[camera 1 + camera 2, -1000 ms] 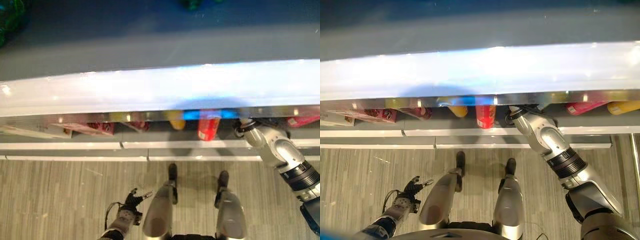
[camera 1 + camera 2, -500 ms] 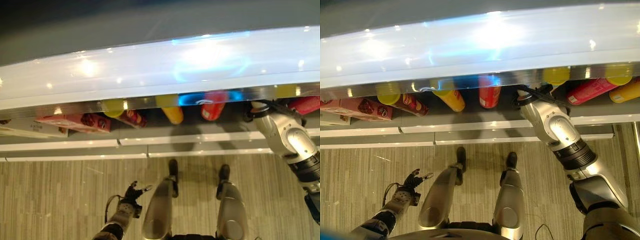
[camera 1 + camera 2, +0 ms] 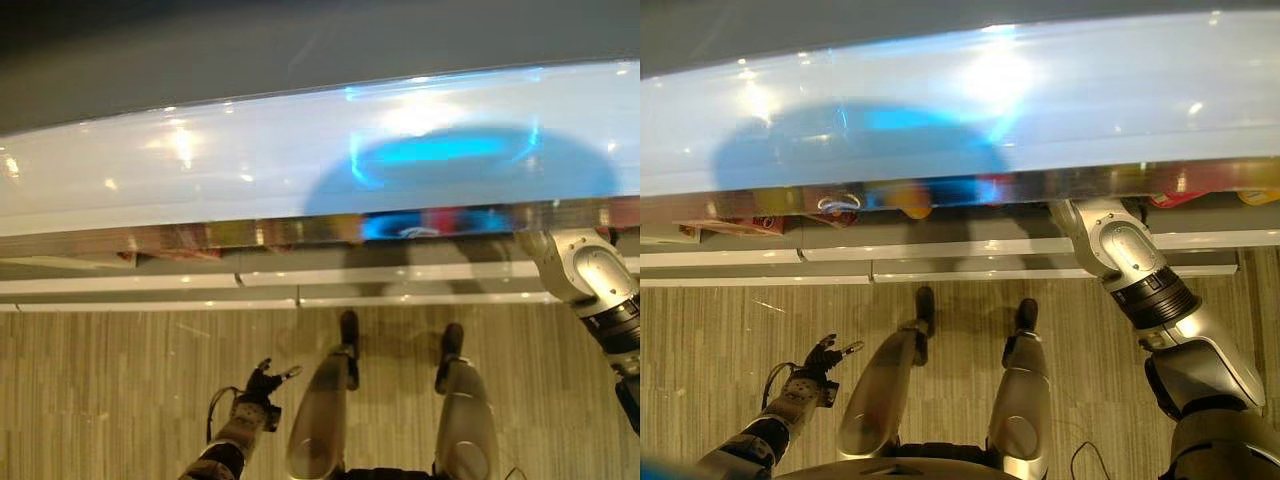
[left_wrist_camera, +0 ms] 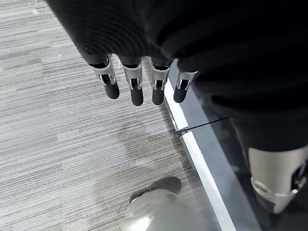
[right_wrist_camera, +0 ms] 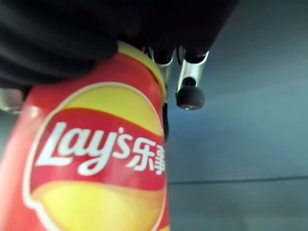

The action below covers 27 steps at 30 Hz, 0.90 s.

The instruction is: Put the goods on the table back onto the shelves and tidy them up.

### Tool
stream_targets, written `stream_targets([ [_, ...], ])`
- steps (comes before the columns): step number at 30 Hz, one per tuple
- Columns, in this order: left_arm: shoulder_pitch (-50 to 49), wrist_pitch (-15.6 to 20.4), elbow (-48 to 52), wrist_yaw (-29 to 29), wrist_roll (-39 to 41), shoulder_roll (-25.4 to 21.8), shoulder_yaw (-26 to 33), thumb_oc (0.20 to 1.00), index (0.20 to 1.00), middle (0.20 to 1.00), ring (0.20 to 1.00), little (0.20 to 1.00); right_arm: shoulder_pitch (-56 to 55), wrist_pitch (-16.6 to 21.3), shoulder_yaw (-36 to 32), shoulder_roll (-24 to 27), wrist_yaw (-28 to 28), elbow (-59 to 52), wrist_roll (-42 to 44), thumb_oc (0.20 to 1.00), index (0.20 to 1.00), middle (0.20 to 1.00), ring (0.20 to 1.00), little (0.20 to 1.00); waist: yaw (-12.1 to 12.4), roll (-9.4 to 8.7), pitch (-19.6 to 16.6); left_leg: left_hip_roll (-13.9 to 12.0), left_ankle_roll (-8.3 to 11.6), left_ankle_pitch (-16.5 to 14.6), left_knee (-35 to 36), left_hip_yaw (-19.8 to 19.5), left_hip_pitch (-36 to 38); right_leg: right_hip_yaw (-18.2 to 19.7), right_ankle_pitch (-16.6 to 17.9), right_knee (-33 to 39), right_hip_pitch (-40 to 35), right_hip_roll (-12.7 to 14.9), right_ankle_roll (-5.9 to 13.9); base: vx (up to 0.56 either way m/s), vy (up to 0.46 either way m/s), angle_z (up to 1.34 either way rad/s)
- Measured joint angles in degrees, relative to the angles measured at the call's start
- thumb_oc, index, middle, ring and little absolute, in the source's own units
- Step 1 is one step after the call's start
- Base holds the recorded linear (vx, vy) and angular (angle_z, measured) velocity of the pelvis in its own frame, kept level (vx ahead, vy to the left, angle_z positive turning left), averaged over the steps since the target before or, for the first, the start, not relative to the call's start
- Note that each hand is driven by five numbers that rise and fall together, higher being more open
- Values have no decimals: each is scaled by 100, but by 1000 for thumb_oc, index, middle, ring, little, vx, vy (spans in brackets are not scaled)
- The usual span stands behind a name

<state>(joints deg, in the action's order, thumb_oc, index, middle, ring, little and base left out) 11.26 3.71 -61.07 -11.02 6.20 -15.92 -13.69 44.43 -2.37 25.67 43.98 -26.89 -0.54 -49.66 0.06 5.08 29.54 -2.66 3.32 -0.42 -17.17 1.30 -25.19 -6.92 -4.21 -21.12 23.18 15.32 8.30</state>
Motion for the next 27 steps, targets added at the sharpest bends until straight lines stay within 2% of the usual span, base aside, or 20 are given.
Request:
stream_targets([
  [18,209,2,-50,-57,32,1,-3,1000,1000,1000,1000,1000,39,-12,405,-8,0,333,-3,200,200,200,200,200,-14,63,38,1,-12,11,-105,14,-290,71,-45,-221,373,12,-14,-1,0,0],
  [27,286,1,-57,-174,35,1,8,1000,1000,1000,1000,1000,251,-107,402,-8,-24,359,-4,200,200,200,200,200,-32,94,56,3,-24,20,-151,42,-448,115,-55,-313,580,19,-21,0,0,0],
])
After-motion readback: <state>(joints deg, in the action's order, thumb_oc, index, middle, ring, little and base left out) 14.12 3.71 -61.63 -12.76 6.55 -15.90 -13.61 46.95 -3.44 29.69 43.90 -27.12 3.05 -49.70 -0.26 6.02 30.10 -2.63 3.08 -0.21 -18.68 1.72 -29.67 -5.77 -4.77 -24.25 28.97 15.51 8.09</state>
